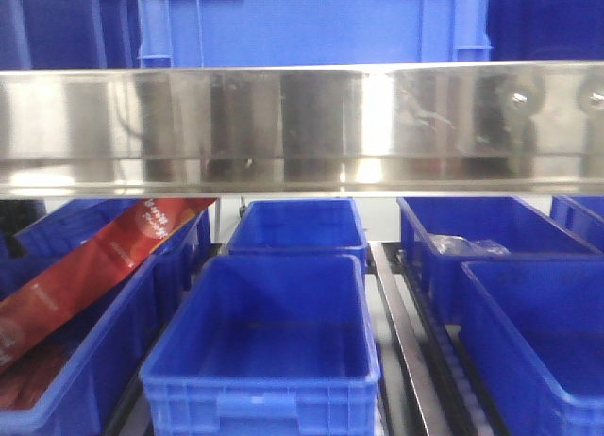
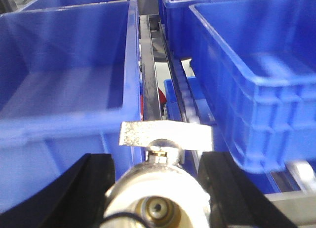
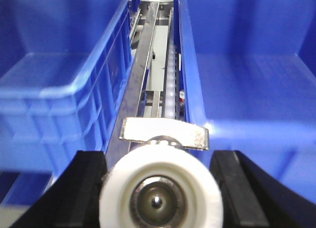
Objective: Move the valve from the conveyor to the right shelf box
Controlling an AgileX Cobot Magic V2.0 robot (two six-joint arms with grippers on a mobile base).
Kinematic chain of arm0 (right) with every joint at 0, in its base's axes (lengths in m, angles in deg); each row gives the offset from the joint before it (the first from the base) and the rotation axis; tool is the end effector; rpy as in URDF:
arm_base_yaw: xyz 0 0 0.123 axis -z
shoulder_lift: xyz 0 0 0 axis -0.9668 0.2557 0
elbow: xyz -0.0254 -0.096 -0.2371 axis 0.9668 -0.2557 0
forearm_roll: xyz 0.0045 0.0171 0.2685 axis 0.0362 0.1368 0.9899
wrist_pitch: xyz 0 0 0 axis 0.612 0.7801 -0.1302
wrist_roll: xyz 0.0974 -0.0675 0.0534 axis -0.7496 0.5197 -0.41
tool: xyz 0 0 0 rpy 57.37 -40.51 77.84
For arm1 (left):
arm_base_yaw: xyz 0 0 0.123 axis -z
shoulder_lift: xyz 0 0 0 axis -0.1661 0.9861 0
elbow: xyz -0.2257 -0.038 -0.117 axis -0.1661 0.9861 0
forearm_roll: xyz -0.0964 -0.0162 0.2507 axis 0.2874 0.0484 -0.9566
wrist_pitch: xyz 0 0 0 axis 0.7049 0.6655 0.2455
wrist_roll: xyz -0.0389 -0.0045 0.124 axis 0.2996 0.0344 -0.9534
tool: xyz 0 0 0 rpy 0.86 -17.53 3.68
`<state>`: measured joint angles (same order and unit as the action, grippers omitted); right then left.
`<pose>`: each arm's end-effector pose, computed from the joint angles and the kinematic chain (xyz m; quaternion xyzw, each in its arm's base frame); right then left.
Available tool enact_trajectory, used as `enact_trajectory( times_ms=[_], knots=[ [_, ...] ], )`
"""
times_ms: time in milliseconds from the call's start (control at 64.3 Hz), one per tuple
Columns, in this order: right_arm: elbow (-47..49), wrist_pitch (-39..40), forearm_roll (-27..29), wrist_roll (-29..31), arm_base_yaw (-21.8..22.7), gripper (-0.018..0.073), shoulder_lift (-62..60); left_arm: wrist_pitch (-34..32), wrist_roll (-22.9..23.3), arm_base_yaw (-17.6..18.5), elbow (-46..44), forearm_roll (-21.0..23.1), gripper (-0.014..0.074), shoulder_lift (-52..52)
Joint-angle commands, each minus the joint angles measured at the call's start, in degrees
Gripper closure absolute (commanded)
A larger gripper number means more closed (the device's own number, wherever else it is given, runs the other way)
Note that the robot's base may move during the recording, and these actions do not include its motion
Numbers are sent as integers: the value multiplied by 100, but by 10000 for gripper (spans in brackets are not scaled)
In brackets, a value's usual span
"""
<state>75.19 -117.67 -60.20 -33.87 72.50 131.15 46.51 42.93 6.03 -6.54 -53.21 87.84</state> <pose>0.2377 0.0226 0.4392 -0.0300 0.8318 0.0589 0.5511 0.2297 0.0075 0.4380 0.0318 0.8169 0.0263 0.5752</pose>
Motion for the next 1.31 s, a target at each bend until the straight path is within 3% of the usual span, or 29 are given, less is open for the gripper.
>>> enact_trajectory(
  times_ms=[0, 1290],
  knots=[
    [96, 435, -27, 46, 16, 721, -59, -331, 40, 33, -26, 39, 707, -32],
    [96, 435, -27, 46, 16, 721, -59, -331, 40, 33, -26, 39, 707, -32]
  ],
)
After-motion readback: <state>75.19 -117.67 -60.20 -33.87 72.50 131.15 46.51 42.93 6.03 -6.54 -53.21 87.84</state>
